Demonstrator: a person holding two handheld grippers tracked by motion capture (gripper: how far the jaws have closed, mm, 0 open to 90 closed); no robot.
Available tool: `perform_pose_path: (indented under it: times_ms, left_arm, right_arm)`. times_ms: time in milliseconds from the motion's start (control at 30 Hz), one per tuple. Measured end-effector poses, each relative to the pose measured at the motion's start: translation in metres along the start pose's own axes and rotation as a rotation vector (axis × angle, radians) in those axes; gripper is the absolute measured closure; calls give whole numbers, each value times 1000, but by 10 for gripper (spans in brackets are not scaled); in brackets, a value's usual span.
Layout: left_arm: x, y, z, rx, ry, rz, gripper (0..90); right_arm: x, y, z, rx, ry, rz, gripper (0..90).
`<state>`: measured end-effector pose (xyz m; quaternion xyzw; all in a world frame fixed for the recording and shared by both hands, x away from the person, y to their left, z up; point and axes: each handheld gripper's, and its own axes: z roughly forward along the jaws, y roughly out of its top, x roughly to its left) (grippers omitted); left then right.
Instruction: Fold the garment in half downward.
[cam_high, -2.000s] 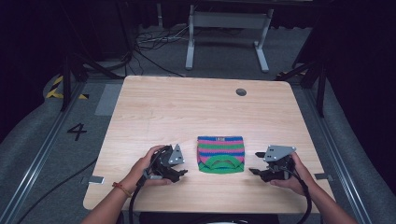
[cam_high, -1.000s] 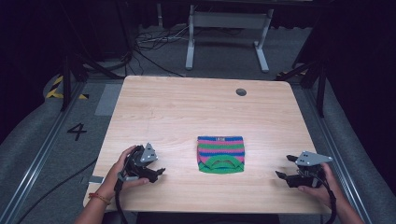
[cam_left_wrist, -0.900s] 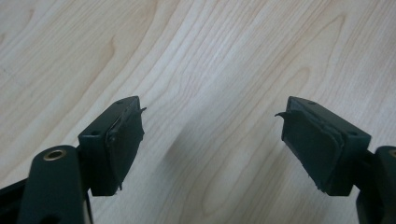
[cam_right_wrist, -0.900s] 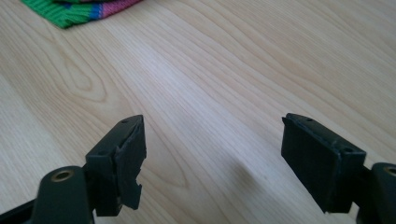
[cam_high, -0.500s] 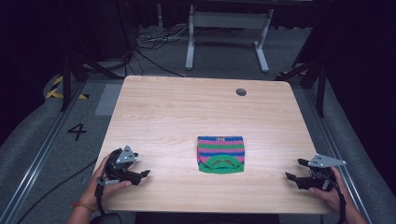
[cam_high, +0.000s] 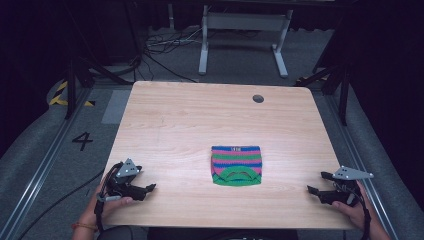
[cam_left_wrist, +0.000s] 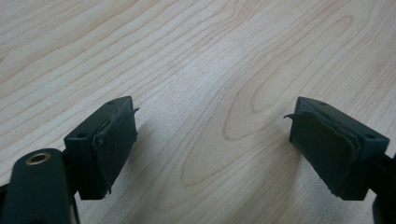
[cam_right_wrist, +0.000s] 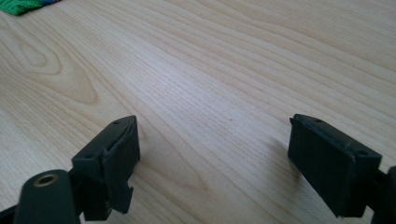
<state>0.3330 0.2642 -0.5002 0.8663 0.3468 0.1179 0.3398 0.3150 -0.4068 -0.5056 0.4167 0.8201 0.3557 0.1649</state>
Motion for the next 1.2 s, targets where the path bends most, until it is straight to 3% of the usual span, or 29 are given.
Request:
perform_pose_path:
  times_ms: [633, 1200]
  left_arm:
    - [-1, 0, 0, 0, 7, -14, 147]
    - [-1, 2, 3, 15, 24, -26, 87]
  right_arm:
    - [0, 0, 0, -1, 0, 0, 167]
    - [0, 0, 1, 5, -10, 8, 134]
